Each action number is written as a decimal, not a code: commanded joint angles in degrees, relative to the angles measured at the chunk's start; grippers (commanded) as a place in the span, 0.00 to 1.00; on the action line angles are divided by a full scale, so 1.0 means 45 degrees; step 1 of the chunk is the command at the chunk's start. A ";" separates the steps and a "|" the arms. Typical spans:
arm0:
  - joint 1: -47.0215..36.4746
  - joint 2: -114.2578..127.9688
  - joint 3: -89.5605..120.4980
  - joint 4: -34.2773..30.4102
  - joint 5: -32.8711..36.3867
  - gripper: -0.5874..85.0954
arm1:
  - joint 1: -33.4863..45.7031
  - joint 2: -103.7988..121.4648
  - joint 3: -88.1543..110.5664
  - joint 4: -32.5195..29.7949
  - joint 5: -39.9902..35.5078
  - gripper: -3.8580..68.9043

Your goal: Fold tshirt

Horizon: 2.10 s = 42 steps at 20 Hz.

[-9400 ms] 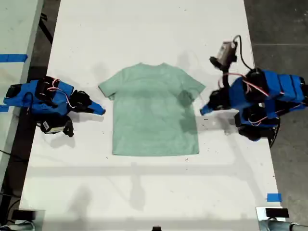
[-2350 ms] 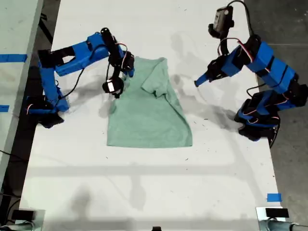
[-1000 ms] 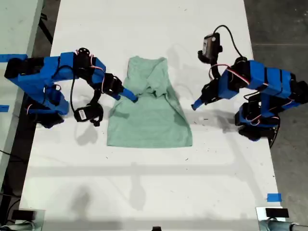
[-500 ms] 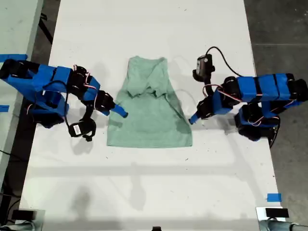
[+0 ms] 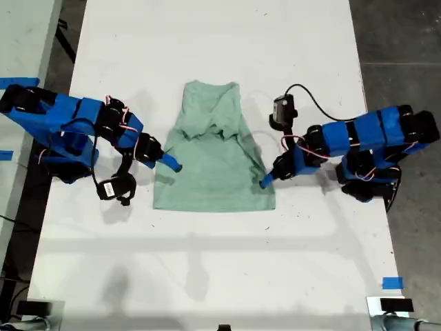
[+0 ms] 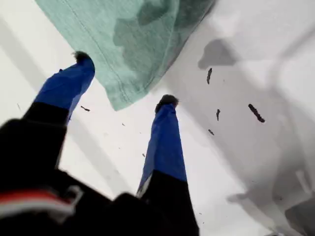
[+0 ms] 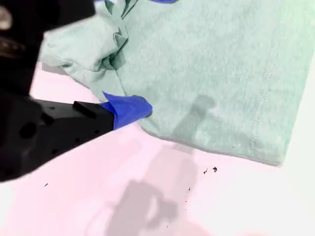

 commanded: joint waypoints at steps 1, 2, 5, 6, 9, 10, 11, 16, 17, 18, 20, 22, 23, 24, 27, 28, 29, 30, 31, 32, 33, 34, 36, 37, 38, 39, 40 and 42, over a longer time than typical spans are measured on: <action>-0.0352 0.0625 -0.0039 -0.0215 0.0195 0.39 | -0.0312 -0.1074 -0.0137 -0.1426 0.0312 0.45; -0.0410 0.0625 0.0020 -0.0215 0.0234 0.39 | -0.0352 -0.1777 -0.0234 -0.1758 0.0449 0.45; -0.0547 0.0625 0.0215 -0.0234 0.0410 0.39 | -0.0391 -0.3867 -0.1250 -0.1562 0.0664 0.43; -0.0586 0.0625 0.0273 -0.0254 0.0449 0.39 | -0.0430 -0.4043 -0.1445 -0.1562 0.0684 0.39; -0.0703 0.0625 0.0410 -0.0254 0.0547 0.38 | -0.0430 -0.4180 -0.1602 -0.1348 0.0879 0.29; -0.0723 0.0605 0.0430 -0.0273 0.0586 0.38 | -0.0430 -0.4180 -0.1602 -0.1348 0.0898 0.20; -0.0742 0.0605 0.0488 -0.0293 0.0605 0.38 | -0.0430 -0.4180 -0.1621 -0.1309 0.0879 0.11; -0.0742 0.0605 0.0586 -0.0293 0.0664 0.38 | -0.0488 -0.4512 -0.2227 -0.1211 0.0703 0.03; -0.0742 0.0605 0.0586 -0.0293 0.0684 0.38 | -0.0527 -0.4668 -0.2480 -0.1055 0.0664 0.03; -0.0742 0.0605 0.0586 -0.0293 0.0684 0.38 | -0.0527 -0.4766 -0.2793 -0.0723 0.0664 0.03; -0.0723 0.0605 0.0586 -0.0293 0.0723 0.38 | -0.0547 -0.4785 -0.3945 0.0645 0.0547 0.03; -0.0684 0.0605 0.0586 -0.0293 0.0723 0.38 | -0.0547 -0.4785 -0.5996 0.2656 0.0293 0.03; -0.0684 0.0605 0.0586 -0.0293 0.0723 0.38 | -0.0547 -0.4863 -0.7148 0.3535 0.0176 0.03; -0.0684 0.0605 0.0586 -0.0293 0.0723 0.38 | -0.0566 -0.5117 -0.8359 0.4277 0.0078 0.03; -0.0625 0.0605 0.0566 -0.0254 0.0723 0.38 | -0.0664 -0.6953 -1.1758 0.5723 -0.0059 0.03; -0.0605 0.0605 0.0566 -0.0254 0.0723 0.38 | -0.0723 -0.7832 -1.2832 0.5937 -0.0059 0.03; -0.0566 0.0605 0.0566 -0.0234 0.0703 0.38 | -0.0801 -0.8770 -1.3906 0.6113 -0.0020 0.03; -0.0566 0.0625 0.0566 -0.0234 0.0703 0.38 | -0.0840 -0.9707 -1.4961 0.6211 0.0020 0.03; -0.0547 0.0625 0.0547 -0.0234 0.0703 0.38 | -0.0859 -1.0547 -1.5859 0.6211 0.0117 0.03; -0.0547 0.0625 0.0547 -0.0215 0.0703 0.38 | -0.0859 -1.1152 -1.6348 0.5937 0.0234 0.02; -0.0566 0.0625 0.0527 -0.0215 0.0684 0.38 | -0.0859 -1.1602 -1.6465 0.5430 0.0312 0.02; -0.0586 0.0664 0.0527 -0.0215 0.0684 0.38 | -0.0840 -1.1895 -1.6484 0.5000 0.0449 0.04; -0.0625 0.0762 0.0488 -0.0195 0.0645 0.38 | -0.0820 -1.2129 -1.6895 0.4707 0.0371 0.44; -0.0645 0.0781 0.0469 -0.0195 0.0645 0.38 | -0.0742 -1.2109 -1.7305 0.5039 0.0352 0.52; -0.0645 0.0840 0.0469 -0.0195 0.0645 0.38 | -0.0645 -1.1953 -1.7871 0.5410 -0.0039 0.61; -0.0645 0.0859 0.0449 -0.0195 0.0645 0.38 | -0.0527 -1.1660 -1.8398 0.5703 -0.0430 0.58; -0.0645 0.0859 0.0449 -0.0195 0.0625 0.38 | -0.0352 -1.1328 -1.9063 0.6289 -0.0645 0.54; -0.0645 0.0859 0.0449 -0.0254 0.0586 0.38 | 0.0234 -0.9883 -1.9434 0.6973 -0.0996 0.50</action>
